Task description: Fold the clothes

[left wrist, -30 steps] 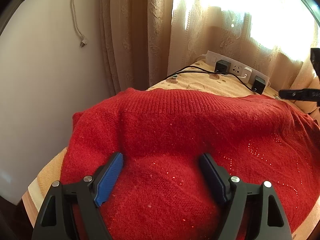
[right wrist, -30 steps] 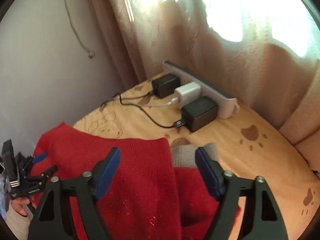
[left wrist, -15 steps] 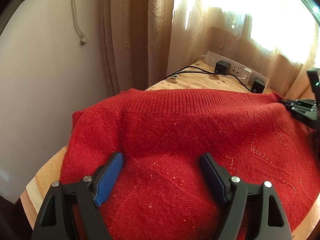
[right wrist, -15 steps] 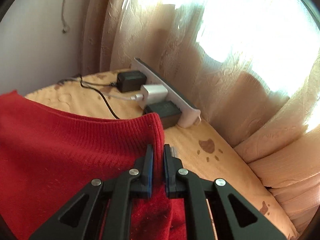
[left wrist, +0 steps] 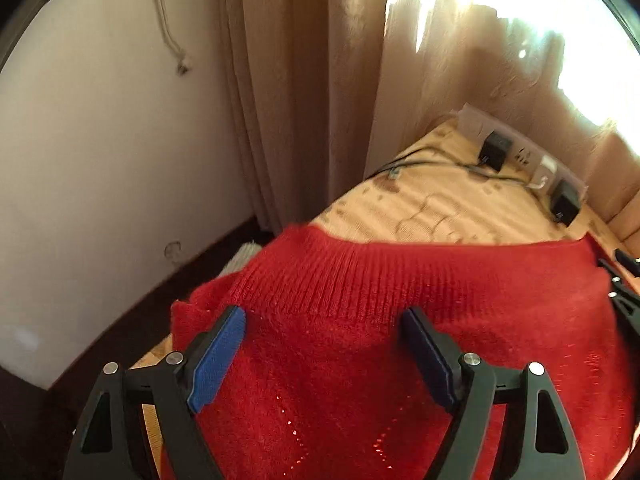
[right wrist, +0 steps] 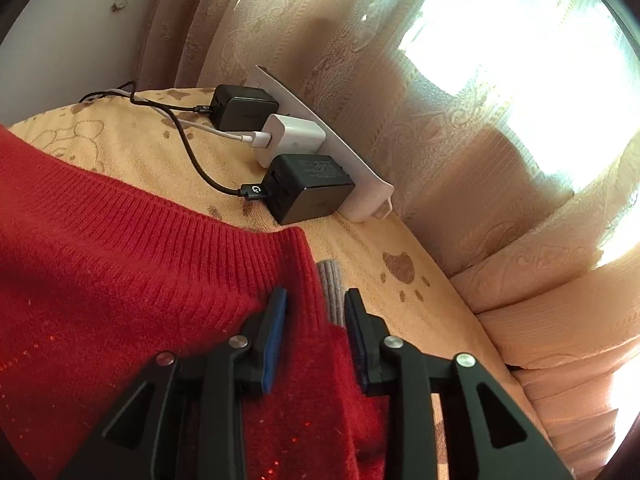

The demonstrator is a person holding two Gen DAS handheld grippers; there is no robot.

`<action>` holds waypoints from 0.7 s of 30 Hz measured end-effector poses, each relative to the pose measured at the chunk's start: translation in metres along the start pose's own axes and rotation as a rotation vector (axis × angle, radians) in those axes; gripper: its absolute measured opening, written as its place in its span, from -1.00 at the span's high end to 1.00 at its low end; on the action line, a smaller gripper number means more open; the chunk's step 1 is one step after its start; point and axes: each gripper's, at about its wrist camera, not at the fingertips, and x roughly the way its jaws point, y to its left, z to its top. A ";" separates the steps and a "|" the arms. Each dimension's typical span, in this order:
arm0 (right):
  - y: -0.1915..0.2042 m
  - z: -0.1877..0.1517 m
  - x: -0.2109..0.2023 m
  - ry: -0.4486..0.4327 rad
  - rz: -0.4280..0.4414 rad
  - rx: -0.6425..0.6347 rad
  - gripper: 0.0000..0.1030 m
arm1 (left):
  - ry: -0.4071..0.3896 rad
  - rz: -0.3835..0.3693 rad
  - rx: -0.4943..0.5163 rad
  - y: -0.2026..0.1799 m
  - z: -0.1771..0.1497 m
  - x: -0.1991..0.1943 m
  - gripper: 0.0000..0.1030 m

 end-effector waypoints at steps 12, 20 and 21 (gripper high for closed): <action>-0.046 -0.006 -0.006 -0.002 0.159 0.212 -0.56 | -0.110 -0.186 -0.078 0.016 -0.006 -0.061 -0.71; -0.010 -0.012 -0.102 -0.156 0.490 0.159 -0.75 | -0.066 -0.055 0.119 -0.036 -0.036 -0.057 -0.71; 0.001 -0.015 -0.100 -0.134 0.509 0.137 -0.75 | -0.036 -0.052 0.102 -0.035 -0.041 -0.044 -0.71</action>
